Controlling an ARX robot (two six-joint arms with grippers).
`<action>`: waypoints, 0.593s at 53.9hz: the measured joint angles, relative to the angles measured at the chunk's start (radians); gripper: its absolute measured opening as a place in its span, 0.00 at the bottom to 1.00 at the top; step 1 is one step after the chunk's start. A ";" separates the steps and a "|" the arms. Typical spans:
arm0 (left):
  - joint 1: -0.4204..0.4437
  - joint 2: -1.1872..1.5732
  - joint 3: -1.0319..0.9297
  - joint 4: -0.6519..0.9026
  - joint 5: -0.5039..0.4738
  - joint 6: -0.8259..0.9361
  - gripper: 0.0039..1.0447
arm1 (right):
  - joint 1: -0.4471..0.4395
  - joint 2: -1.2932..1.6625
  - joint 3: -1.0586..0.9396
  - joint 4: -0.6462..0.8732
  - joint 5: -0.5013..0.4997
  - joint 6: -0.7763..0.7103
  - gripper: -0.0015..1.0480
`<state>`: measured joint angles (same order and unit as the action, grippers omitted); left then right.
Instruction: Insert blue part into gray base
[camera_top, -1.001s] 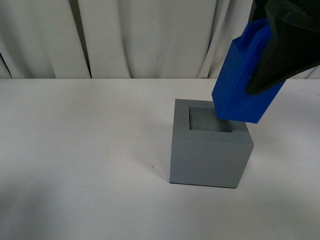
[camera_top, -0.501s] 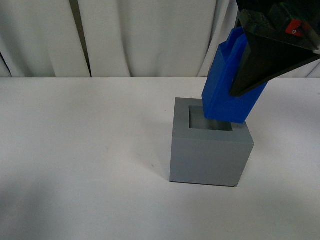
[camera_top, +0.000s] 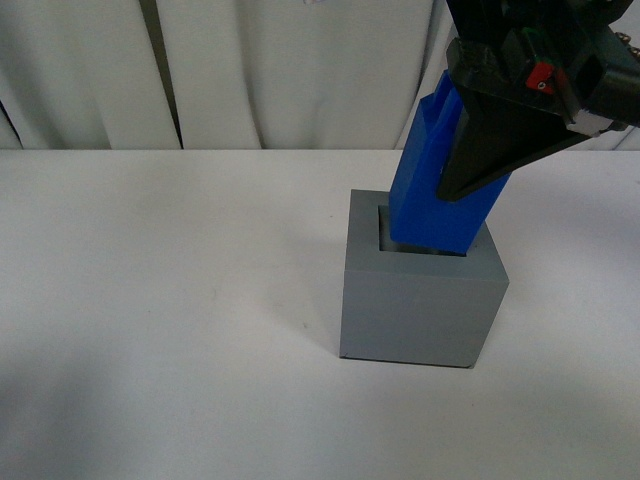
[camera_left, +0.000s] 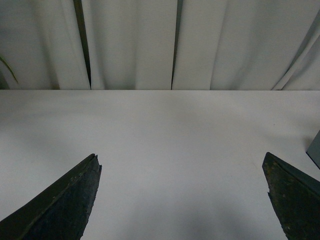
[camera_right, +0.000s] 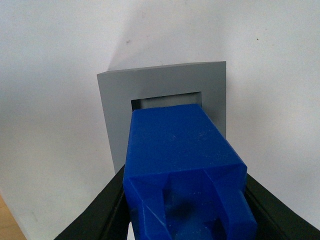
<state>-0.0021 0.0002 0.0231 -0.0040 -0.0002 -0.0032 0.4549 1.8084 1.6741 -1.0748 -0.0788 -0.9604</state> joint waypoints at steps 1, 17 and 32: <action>0.000 0.000 0.000 0.000 0.000 0.000 0.94 | 0.000 0.000 -0.002 0.002 0.000 0.001 0.46; 0.000 0.000 0.000 0.000 0.000 0.000 0.94 | 0.000 0.005 -0.012 0.019 0.003 0.008 0.46; 0.000 0.000 0.000 0.000 0.000 0.000 0.94 | 0.000 0.013 -0.019 0.021 0.007 0.008 0.46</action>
<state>-0.0021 0.0002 0.0231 -0.0040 -0.0002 -0.0032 0.4549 1.8217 1.6550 -1.0534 -0.0719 -0.9527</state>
